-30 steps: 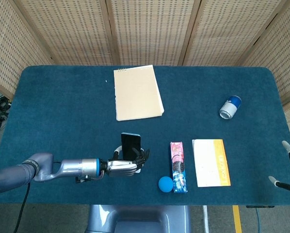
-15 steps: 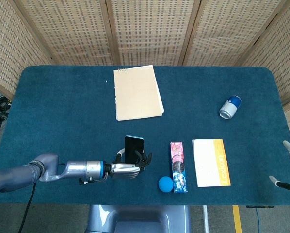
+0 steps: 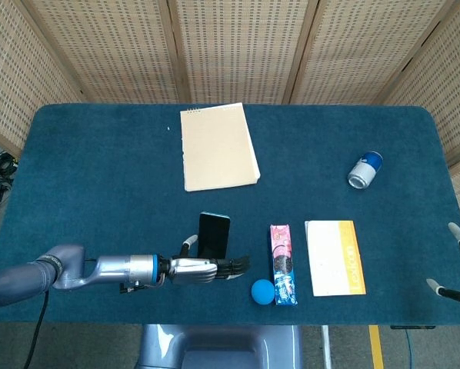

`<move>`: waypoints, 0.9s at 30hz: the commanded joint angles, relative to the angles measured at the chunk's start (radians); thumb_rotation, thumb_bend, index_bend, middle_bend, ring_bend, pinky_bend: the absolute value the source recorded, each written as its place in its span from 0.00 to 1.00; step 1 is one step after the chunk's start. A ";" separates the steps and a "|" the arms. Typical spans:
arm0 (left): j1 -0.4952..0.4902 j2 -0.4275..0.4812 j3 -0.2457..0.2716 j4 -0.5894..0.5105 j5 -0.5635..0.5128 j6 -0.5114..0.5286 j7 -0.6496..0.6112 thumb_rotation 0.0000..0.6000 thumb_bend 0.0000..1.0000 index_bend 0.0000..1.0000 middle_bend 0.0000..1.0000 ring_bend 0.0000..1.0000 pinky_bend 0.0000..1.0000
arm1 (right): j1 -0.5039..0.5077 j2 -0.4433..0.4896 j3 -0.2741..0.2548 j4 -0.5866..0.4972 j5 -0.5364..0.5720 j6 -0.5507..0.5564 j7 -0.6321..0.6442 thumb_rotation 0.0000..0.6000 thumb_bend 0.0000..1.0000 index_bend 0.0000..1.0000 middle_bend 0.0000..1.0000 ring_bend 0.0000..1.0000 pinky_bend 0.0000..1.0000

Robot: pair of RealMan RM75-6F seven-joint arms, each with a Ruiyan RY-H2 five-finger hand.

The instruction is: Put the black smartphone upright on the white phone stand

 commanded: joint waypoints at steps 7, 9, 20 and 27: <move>0.226 0.145 -0.099 -0.218 -0.231 0.320 -0.080 1.00 0.00 0.00 0.00 0.00 0.00 | -0.004 0.004 -0.007 -0.009 -0.018 0.012 0.000 1.00 0.00 0.04 0.00 0.00 0.00; 0.313 0.161 -0.108 -0.286 -0.332 0.396 -0.131 1.00 0.00 0.00 0.00 0.00 0.00 | -0.006 0.004 -0.008 -0.012 -0.021 0.014 0.000 1.00 0.00 0.04 0.00 0.00 0.00; 0.672 0.275 0.021 -0.516 -0.706 0.532 -0.492 1.00 0.00 0.00 0.00 0.00 0.00 | -0.008 0.003 -0.009 -0.019 -0.025 0.025 -0.014 1.00 0.00 0.05 0.00 0.00 0.00; 0.784 0.312 0.069 -0.453 -0.736 0.564 -0.672 1.00 0.00 0.00 0.00 0.00 0.00 | -0.007 -0.001 -0.008 -0.024 -0.028 0.029 -0.029 1.00 0.00 0.05 0.00 0.00 0.00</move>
